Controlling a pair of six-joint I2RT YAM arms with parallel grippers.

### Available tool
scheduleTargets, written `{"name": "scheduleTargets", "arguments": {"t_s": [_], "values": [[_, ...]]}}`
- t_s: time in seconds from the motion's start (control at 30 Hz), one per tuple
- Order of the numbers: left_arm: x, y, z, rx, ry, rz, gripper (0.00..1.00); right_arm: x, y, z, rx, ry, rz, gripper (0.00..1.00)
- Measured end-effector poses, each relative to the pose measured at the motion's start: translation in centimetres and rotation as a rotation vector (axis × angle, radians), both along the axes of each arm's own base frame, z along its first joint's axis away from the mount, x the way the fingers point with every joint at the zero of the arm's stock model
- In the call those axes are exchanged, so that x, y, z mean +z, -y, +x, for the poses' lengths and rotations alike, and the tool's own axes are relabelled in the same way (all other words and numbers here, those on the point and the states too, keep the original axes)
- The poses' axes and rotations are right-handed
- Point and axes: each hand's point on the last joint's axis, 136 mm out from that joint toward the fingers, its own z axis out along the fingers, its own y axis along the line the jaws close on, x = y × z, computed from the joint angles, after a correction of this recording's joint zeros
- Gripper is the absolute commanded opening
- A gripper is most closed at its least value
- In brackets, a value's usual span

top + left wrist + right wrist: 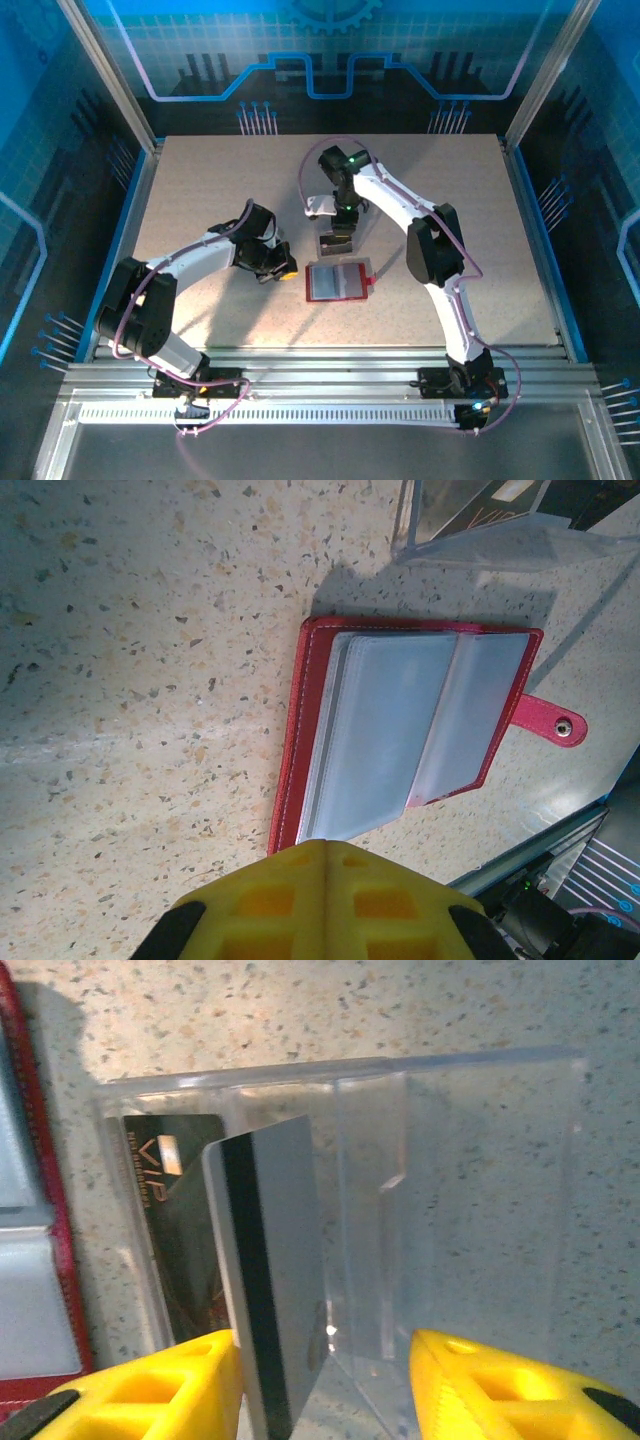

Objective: Take the credit cards out of the card holder

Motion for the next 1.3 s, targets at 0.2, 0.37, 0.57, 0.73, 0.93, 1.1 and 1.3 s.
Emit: {"name": "scheduleTargets", "arguments": {"t_s": [0.2, 0.37, 0.57, 0.73, 0.93, 1.1, 1.3], "values": [[0.0, 0.0, 0.0, 0.000, 0.000, 0.000, 0.00, 0.2, -0.5, 1.3, -0.001, 0.064, 0.002, 0.43], [0.0, 0.0, 0.0, 0.000, 0.000, 0.000, 0.00, 0.4, -0.7, 1.8, 0.000, 0.094, 0.005, 0.43], [0.0, 0.0, 0.0, 0.000, 0.000, 0.000, 0.00, 1.3, -0.6, 2.5, -0.007, 0.147, 0.003, 0.42], [0.0, 0.0, 0.0, 0.000, 0.000, 0.000, 0.00, 2.8, -0.4, 2.9, -0.016, 0.216, 0.008, 0.42], [0.1, 0.0, 0.1, 0.000, 0.005, -0.002, 0.00, 4.6, -0.1, 2.7, -0.078, 0.268, 0.044, 0.42], [0.3, 0.3, 0.4, -0.002, 0.021, -0.014, 0.00, 7.0, -0.4, 0.5, -0.288, 0.206, 0.206, 0.32], [-0.2, 0.9, 0.9, -0.008, 0.020, -0.042, 0.00, 7.7, -0.3, -4.1, -0.680, -0.038, 0.462, 0.28]]}}
